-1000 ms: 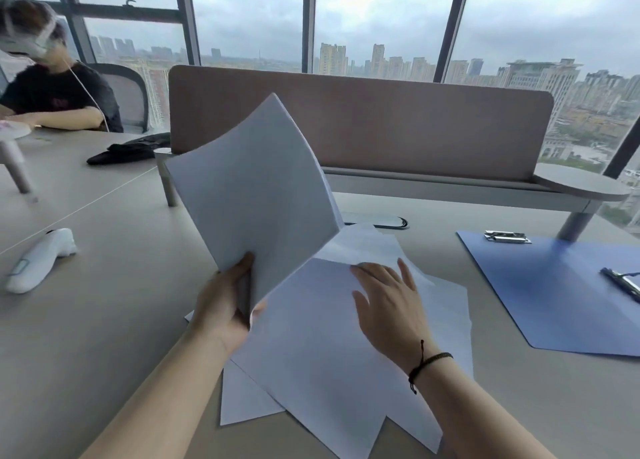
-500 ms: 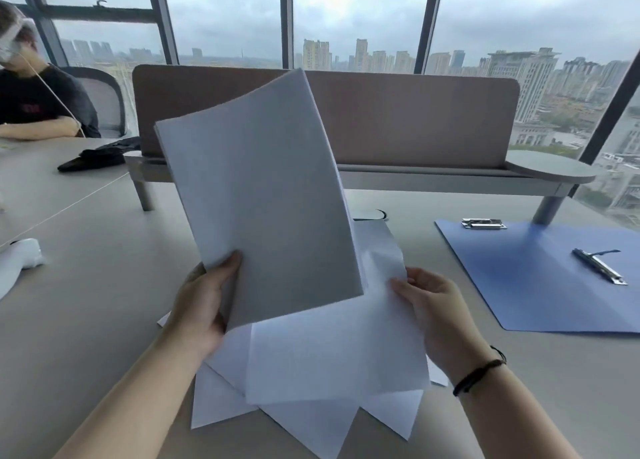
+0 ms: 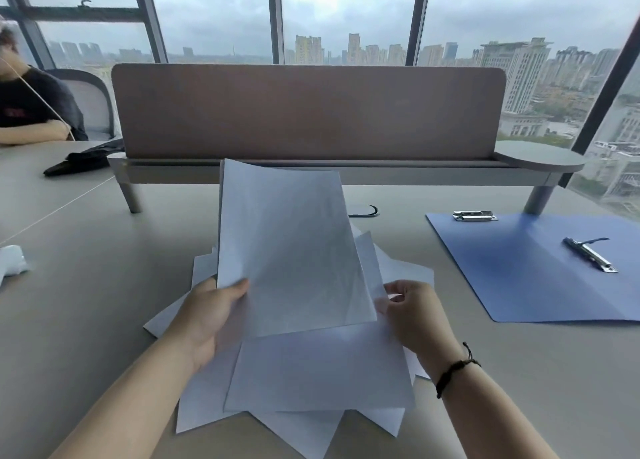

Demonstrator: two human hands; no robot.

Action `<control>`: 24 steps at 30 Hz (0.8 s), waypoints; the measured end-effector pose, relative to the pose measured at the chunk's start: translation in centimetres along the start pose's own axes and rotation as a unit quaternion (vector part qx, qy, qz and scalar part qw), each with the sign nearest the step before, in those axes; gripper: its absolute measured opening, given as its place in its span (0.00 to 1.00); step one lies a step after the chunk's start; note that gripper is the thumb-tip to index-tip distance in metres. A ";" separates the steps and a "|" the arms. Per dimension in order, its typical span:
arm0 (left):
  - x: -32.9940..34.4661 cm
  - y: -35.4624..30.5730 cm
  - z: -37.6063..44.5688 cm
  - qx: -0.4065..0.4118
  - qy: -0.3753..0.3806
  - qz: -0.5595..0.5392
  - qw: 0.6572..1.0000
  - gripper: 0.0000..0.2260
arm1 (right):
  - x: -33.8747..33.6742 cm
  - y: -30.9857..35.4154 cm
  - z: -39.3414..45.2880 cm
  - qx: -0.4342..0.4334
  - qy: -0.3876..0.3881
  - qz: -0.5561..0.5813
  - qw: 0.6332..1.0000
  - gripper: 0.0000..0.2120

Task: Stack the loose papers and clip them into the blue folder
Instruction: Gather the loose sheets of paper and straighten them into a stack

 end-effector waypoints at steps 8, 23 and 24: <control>0.4 -0.4 -1.1 0.035 0.040 0.069 0.996 0.07 | -0.1 1.5 -1.1 0.034 0.012 0.311 0.950 0.09; 1.5 -1.3 -2.9 0.292 0.017 -0.017 0.956 0.27 | 0.7 2.9 -2.3 -0.124 0.098 0.385 0.909 0.12; 1.4 -1.5 -2.9 0.294 0.031 -0.045 0.954 0.31 | 0.6 3.2 -2.4 -0.139 0.092 0.390 0.906 0.12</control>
Point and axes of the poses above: each hand's wrist, its own z-axis towards the middle knuckle, its own x-axis out of the palm, y = z × x, the point moved 1 cm from there along z, towards the middle knuckle, and after that the axes turned 6 degrees about -x, right-handed, at the moved point
